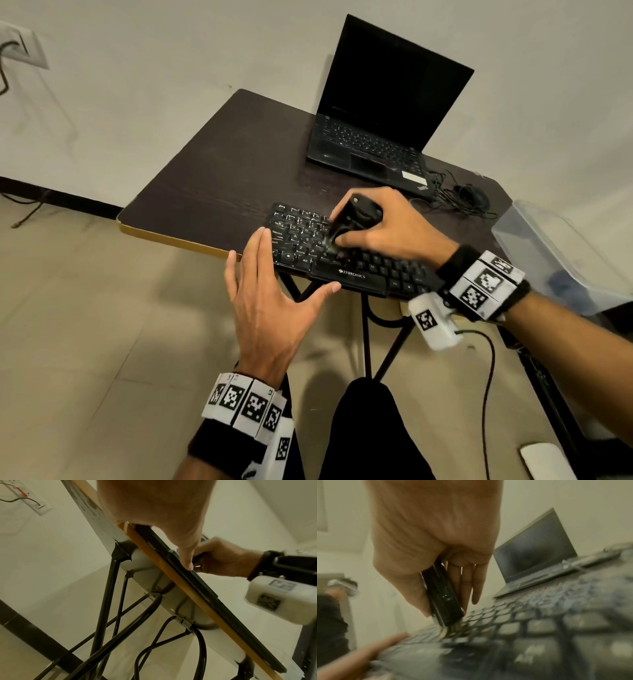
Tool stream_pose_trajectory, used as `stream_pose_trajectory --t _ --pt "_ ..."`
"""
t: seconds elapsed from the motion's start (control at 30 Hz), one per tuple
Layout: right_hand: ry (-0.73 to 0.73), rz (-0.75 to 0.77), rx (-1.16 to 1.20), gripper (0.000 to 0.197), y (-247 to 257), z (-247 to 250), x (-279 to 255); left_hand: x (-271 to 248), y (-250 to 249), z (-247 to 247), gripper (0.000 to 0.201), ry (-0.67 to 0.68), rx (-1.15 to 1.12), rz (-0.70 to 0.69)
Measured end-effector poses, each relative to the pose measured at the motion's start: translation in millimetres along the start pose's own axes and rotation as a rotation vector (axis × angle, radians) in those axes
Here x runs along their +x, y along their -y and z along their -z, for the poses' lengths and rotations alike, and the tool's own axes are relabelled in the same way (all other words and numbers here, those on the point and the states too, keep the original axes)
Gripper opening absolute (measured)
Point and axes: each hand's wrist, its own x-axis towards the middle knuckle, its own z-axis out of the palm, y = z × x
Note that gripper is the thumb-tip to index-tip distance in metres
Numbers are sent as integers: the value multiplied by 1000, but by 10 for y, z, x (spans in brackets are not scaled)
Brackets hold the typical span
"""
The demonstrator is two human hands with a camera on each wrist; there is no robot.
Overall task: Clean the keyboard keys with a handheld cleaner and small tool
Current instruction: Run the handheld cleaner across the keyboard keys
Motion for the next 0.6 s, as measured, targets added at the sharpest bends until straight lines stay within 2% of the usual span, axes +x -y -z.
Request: stream_pose_trajectory --t 0.1,0.27,0.47,0.6 --pt "-78 -54 -86 25 -78 149 70 2 -11 7 122 6 3 7" --pt "150 67 -49 26 148 11 -72 -3 -3 -2 123 2 -5 11" --pt "9 13 -178 23 96 40 147 -7 12 2 124 19 4 16" --pt "82 91 -197 22 280 -37 39 3 -2 7 124 4 4 13"
